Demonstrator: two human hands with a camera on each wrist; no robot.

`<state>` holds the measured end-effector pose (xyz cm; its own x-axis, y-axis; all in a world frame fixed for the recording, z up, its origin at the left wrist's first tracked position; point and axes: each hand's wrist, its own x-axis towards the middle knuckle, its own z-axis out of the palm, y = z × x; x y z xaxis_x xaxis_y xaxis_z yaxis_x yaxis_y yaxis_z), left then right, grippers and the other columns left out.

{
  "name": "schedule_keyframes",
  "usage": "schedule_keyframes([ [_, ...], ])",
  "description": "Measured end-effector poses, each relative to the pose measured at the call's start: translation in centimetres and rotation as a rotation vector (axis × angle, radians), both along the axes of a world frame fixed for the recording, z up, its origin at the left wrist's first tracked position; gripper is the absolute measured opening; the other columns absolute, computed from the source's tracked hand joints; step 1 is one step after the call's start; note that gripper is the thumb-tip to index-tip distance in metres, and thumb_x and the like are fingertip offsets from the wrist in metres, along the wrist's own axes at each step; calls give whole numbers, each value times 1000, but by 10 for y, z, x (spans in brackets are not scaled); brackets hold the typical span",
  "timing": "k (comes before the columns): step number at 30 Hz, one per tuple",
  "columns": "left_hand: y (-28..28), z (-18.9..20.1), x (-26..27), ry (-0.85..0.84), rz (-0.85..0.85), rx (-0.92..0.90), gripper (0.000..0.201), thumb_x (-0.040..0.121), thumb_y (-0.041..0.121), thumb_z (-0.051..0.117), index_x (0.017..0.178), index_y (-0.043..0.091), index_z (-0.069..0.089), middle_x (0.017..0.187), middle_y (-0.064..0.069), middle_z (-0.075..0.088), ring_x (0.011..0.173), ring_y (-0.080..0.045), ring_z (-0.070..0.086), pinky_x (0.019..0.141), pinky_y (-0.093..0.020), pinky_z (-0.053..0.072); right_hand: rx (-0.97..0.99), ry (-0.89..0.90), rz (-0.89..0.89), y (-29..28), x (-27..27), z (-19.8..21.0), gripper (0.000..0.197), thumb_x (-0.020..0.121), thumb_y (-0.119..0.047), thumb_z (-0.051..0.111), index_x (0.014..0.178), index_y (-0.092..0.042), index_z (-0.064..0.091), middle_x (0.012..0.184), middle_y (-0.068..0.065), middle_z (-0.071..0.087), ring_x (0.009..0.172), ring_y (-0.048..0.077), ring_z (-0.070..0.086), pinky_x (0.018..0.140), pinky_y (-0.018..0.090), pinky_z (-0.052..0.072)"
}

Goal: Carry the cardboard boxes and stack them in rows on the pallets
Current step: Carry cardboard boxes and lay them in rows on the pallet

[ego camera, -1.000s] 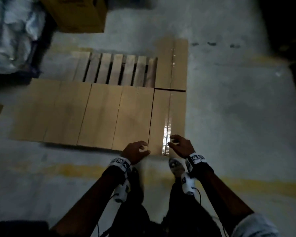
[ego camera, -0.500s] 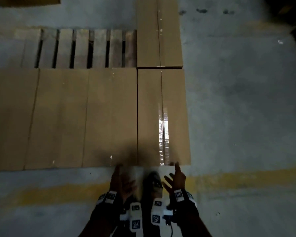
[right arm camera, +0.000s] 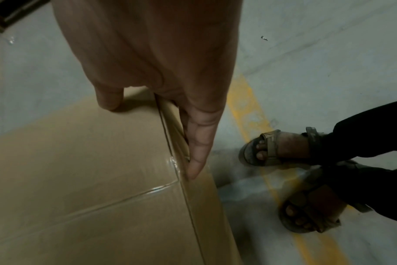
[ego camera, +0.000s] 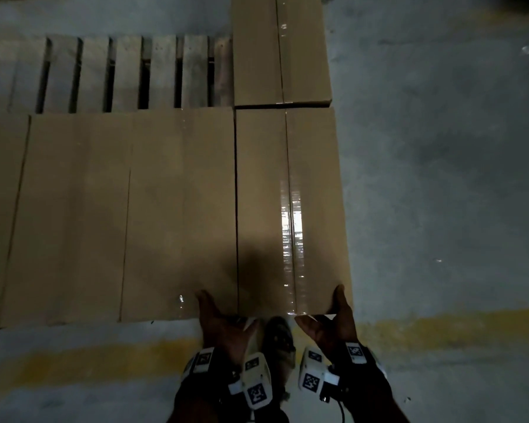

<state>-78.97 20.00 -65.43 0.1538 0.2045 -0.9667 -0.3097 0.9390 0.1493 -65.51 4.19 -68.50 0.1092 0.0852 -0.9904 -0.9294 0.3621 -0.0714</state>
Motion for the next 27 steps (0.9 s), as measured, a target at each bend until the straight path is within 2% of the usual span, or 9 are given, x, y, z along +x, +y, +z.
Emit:
schedule_keyframes([
  [7, -4, -2, 10, 18, 139, 81, 56, 88, 73, 56, 128, 36, 71, 139, -7, 64, 130, -37, 57, 111, -55, 40, -2, -11, -5, 5, 11, -4, 79, 72, -52, 87, 134, -13, 56, 126, 34, 62, 112, 56, 62, 97, 70, 49],
  [10, -7, -1, 12, 69, 111, 65, 57, 89, 75, 51, 128, 37, 68, 139, -7, 63, 122, -34, 58, 101, -51, 41, -23, -18, 34, 6, 11, -5, 104, 46, -52, 100, 132, -12, 57, 122, 34, 65, 109, 55, 65, 97, 69, 50],
  [11, -6, 1, 13, 66, 109, 44, 57, 89, 76, 50, 124, 35, 69, 140, -7, 62, 120, -34, 58, 101, -51, 39, -26, -25, 45, 6, 11, -2, 104, 47, -53, 99, 132, -12, 57, 121, 33, 66, 108, 54, 66, 97, 68, 50],
  [14, -4, 2, 13, 67, 134, -11, 55, 89, 77, 48, 116, 32, 67, 146, -10, 53, 136, -36, 46, 105, -56, 32, -19, -33, 76, 5, 14, 4, 79, 78, -57, 79, 137, -11, 53, 119, 31, 65, 106, 48, 67, 90, 62, 55],
  [18, -3, 4, 15, 91, 128, -27, 67, 91, 76, 47, 143, 36, 55, 159, -10, 41, 146, -38, 36, 106, -57, 32, -112, -57, 179, 8, 15, 4, 88, 83, -59, 75, 150, -15, 39, 126, 24, 60, 100, 42, 67, 73, 53, 57],
  [21, -1, 3, 16, 122, 148, -14, 58, 92, 76, 45, 133, 38, 61, 155, -7, 45, 144, -38, 39, 111, -58, 31, -443, -239, 374, 4, 19, -7, 103, 84, -52, 80, 158, -43, 10, 151, 19, 42, 122, 45, 57, 90, 62, 55],
  [23, 3, 5, 16, 122, 164, 17, 61, 91, 79, 43, 129, 36, 62, 155, -8, 44, 144, -39, 38, 112, -57, 32, -596, -432, 569, 1, 23, -9, 99, 88, -46, 77, 159, -45, 10, 162, 18, 31, 136, 46, 46, 104, 66, 46],
  [25, 6, 5, 16, 142, 149, 39, 72, 90, 81, 39, 144, 36, 52, 160, -7, 39, 144, -39, 37, 117, -56, 30, -605, -554, 706, -4, 26, -13, 89, 92, -45, 72, 160, -42, 15, 162, 18, 33, 138, 43, 46, 107, 65, 44],
  [27, 11, 8, 14, 135, 152, 85, 66, 90, 81, 40, 136, 38, 60, 155, -3, 46, 136, -36, 46, 115, -55, 33, -600, -594, 813, -8, 29, -16, 80, 95, -47, 67, 159, -43, 19, 157, 18, 41, 136, 42, 48, 106, 64, 46],
])
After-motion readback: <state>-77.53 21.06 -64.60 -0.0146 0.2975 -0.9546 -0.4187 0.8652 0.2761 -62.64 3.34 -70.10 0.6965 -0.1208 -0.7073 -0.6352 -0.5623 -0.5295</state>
